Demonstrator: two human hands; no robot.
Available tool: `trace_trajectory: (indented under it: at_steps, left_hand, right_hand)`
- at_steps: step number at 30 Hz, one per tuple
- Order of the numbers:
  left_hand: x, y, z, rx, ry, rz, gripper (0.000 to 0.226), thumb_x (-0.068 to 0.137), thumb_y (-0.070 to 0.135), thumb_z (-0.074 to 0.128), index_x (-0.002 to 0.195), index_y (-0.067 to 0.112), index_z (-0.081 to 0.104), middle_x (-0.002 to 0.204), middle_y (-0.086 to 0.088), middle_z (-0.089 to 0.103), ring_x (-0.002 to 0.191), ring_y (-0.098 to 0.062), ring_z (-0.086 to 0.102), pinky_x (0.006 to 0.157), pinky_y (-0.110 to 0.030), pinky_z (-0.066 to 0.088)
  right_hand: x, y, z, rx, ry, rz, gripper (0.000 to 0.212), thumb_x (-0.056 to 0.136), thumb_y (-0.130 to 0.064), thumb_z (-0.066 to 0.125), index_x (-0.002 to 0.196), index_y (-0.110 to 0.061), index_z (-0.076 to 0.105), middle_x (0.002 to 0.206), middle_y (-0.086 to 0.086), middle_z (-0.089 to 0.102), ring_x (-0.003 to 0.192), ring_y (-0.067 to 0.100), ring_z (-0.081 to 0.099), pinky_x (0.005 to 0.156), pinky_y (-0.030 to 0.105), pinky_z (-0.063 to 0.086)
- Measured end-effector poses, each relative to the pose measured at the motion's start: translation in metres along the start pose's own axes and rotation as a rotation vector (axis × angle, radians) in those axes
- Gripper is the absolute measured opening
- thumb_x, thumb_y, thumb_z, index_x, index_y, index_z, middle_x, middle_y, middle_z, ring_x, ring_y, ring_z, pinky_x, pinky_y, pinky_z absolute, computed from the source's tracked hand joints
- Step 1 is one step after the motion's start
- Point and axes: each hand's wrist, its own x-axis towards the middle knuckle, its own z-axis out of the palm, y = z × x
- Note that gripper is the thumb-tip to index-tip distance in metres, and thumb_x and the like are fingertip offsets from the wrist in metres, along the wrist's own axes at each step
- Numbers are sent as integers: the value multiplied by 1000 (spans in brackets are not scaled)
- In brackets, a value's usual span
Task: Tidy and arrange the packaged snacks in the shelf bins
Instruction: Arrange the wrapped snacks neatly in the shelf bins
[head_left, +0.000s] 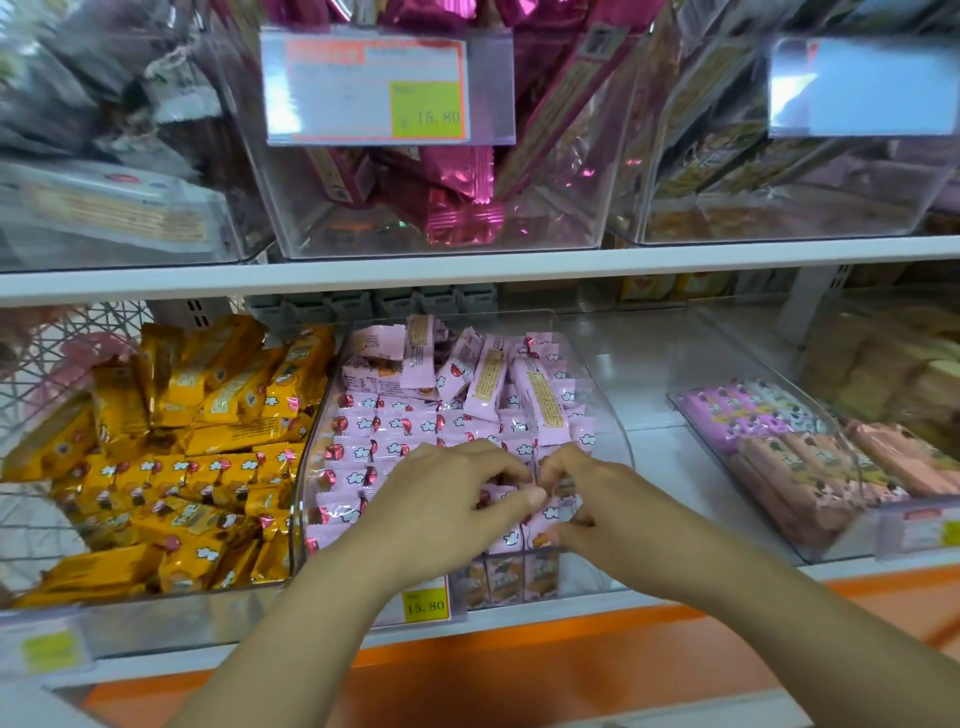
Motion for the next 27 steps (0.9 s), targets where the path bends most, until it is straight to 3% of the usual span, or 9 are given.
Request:
trace_trajectory:
  at_steps: [2,5,8,10,13,15,18,22,27]
  left_hand:
    - [-2,2,2,50,11,10,41,87,59,53,121,38,53,117,21,58,105,-4,54,88,-22,29]
    - [-3,4,4,121,37,30,52,84,62,55,130,41,43,126,22,57,115,-3,50,89,-19,24]
    - [-1,2,6,134,43,32,53,85,63,52,132,41,43,127,20,57,118,-5,50,94,-21,24]
    - [-1,1,6,129,47,33,48,85,62,53,128,40,49,124,19,60,114,-7,52,96,-23,27]
    - [-1,1,8,134,55,17,41,85,60,54,121,40,55,117,18,62,109,-7,52,92,-22,24]
    - [-1,0,9,136,53,9,38,85,59,55,118,41,55,115,18,63,109,-7,53,92,-22,26]
    - [-1,-3,11,106,45,-9,38,84,57,56,118,41,51,118,19,62,112,-10,54,97,-27,37]
    - [-4,-2,12,88,62,-27,52,83,59,56,129,42,39,122,17,60,110,-13,55,86,-25,41]
    - [-5,-2,12,87,71,-32,49,84,60,55,127,40,46,117,16,63,110,-9,57,92,-26,43]
  right_hand:
    - [1,-2,-2,-4,-28,4,25,91,-25,61,104,-31,39,90,-14,50,66,-5,47,58,13,37]
    - [2,-3,-6,4,-22,26,34,88,-25,64,110,-32,40,117,-8,53,81,5,60,70,17,45]
    - [1,-4,-11,-12,-67,25,49,91,-25,60,131,-35,35,117,-9,53,92,8,62,82,25,50]
    - [0,-3,-14,-48,-113,14,55,95,-18,51,139,-41,29,117,-11,50,92,5,59,76,17,47]
    - [4,0,-15,-107,-87,-7,45,98,-11,42,133,-38,45,112,-7,51,79,-2,51,59,8,36]
    - [7,0,-10,-100,-8,12,34,98,-10,44,122,-29,56,101,-4,53,81,8,53,62,12,39]
    - [14,-2,0,-215,105,25,24,93,-7,50,110,-22,59,80,-4,50,76,17,53,66,29,45]
    - [20,-6,1,-336,258,-14,15,91,-5,53,100,-16,53,78,0,53,71,20,55,59,29,45]
    - [21,-9,-1,-208,71,-2,19,96,-4,44,106,-12,58,71,-6,46,60,0,50,48,15,34]
